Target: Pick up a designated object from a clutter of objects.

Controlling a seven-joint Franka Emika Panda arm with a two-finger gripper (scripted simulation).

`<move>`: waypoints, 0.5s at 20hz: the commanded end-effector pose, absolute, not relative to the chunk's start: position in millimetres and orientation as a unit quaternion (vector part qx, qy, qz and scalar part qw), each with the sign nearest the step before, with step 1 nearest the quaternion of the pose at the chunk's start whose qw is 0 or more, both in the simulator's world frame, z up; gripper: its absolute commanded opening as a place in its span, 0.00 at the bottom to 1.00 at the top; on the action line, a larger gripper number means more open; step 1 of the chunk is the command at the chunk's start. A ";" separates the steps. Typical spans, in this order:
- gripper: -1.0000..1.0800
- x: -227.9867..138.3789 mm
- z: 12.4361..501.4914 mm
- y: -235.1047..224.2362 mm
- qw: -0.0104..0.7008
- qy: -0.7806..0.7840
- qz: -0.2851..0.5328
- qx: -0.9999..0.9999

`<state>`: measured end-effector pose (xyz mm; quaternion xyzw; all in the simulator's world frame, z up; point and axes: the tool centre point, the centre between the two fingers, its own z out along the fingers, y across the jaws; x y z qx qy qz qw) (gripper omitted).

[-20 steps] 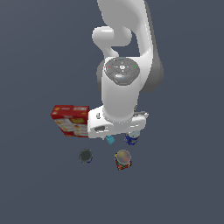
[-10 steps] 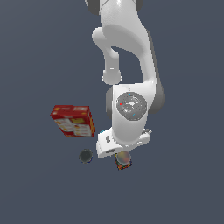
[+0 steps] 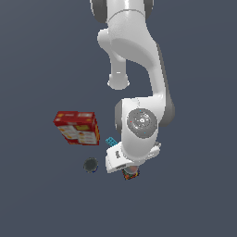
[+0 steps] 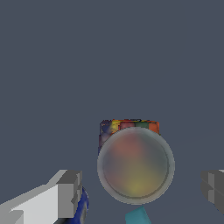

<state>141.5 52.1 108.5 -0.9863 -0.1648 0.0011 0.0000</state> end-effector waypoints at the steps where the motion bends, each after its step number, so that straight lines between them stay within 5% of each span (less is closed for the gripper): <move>1: 0.96 141.7 108.4 52.0 0.000 -0.165 0.001 -0.986; 10: 0.96 141.1 70.9 52.2 0.000 -0.165 0.000 -0.986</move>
